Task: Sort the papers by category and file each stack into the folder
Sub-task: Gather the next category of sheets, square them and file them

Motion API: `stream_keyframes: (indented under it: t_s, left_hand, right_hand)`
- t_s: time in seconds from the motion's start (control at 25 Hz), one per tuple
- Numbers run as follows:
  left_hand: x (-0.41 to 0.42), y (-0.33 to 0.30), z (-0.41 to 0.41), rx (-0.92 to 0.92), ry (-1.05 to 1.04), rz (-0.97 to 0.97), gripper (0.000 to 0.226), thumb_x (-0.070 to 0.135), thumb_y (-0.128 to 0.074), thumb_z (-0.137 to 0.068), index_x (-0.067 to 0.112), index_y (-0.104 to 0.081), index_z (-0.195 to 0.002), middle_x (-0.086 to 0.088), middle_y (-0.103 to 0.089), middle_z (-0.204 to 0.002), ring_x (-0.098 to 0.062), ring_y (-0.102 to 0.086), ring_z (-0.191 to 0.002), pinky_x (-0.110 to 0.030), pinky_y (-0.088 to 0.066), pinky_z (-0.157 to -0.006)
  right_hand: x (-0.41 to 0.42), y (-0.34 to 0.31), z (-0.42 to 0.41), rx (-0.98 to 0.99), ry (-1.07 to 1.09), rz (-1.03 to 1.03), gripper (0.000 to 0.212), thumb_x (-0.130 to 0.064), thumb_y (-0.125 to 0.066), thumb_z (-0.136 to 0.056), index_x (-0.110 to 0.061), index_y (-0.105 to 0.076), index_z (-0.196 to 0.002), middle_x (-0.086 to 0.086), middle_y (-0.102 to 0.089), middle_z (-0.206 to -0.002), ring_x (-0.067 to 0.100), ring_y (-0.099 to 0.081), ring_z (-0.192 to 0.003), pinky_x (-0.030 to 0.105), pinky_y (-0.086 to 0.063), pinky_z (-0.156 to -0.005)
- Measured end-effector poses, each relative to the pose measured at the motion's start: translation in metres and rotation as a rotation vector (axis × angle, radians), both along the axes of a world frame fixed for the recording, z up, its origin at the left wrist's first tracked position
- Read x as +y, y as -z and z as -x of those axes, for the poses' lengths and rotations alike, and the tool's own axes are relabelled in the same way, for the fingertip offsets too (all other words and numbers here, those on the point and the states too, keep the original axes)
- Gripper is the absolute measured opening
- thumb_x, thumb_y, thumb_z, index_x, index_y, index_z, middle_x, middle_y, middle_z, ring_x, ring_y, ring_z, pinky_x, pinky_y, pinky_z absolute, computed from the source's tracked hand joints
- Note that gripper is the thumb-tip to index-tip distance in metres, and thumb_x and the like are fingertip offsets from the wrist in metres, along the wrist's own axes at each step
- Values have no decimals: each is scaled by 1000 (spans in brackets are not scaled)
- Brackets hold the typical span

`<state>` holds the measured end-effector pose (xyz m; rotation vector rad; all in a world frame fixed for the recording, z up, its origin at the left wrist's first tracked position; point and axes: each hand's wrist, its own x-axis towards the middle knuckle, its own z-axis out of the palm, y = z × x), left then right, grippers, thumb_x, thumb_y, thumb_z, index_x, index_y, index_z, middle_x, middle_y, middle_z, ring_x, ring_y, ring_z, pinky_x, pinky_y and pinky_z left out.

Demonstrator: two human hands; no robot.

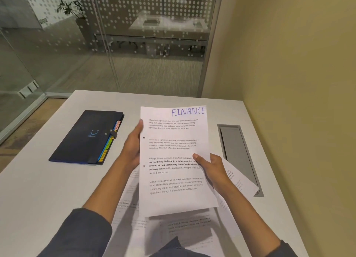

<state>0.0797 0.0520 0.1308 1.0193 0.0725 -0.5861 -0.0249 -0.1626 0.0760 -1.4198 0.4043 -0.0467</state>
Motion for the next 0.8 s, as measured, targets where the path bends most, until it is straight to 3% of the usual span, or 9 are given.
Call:
stream_keyframes:
  t_s: [0.08,0.2,0.28,0.56,0.8]
  left_hand:
    - [0,-10,-16,17,-72,111,57,48,-24,-101,19,-72,-113,-9,-71,-114,-27,-70,-99,-40,-60,-73]
    - [0,-11,-34,-4,-172,176,45,41,-30,-103,23,-50,-138,-8,-60,-133,-29,-58,-121,-46,-47,-100]
    - [-1,-9,-38,-13,-167,184,44,38,-32,-103,22,-45,-141,-6,-56,-138,-30,-51,-128,-49,-36,-109]
    - [-4,4,-38,-24,-190,144,40,36,-39,-102,21,-47,-137,1,-61,-132,-26,-57,-123,-48,-38,-108]
    - [-11,7,-30,-27,-208,112,38,44,-38,-100,22,-52,-128,-1,-61,-132,-27,-59,-120,-44,-48,-98]
  right_hand:
    - [3,-3,0,21,-17,-46,19,-16,-67,-92,-14,-71,-110,0,-76,-102,17,-73,-95,28,-58,-84]
    - [8,-4,-2,41,-29,-63,20,-15,-67,-92,-11,-70,-111,2,-76,-102,19,-73,-94,32,-57,-86]
    - [9,-5,-2,47,-30,-61,19,-15,-67,-92,-11,-71,-110,2,-76,-102,18,-73,-94,31,-57,-85]
    - [7,-2,3,86,-41,-59,18,-16,-67,-92,-14,-71,-109,1,-76,-104,17,-73,-97,33,-55,-90]
    - [-7,-3,6,115,-83,-15,12,-17,-68,-92,-20,-72,-103,-4,-76,-101,14,-73,-95,33,-55,-90]
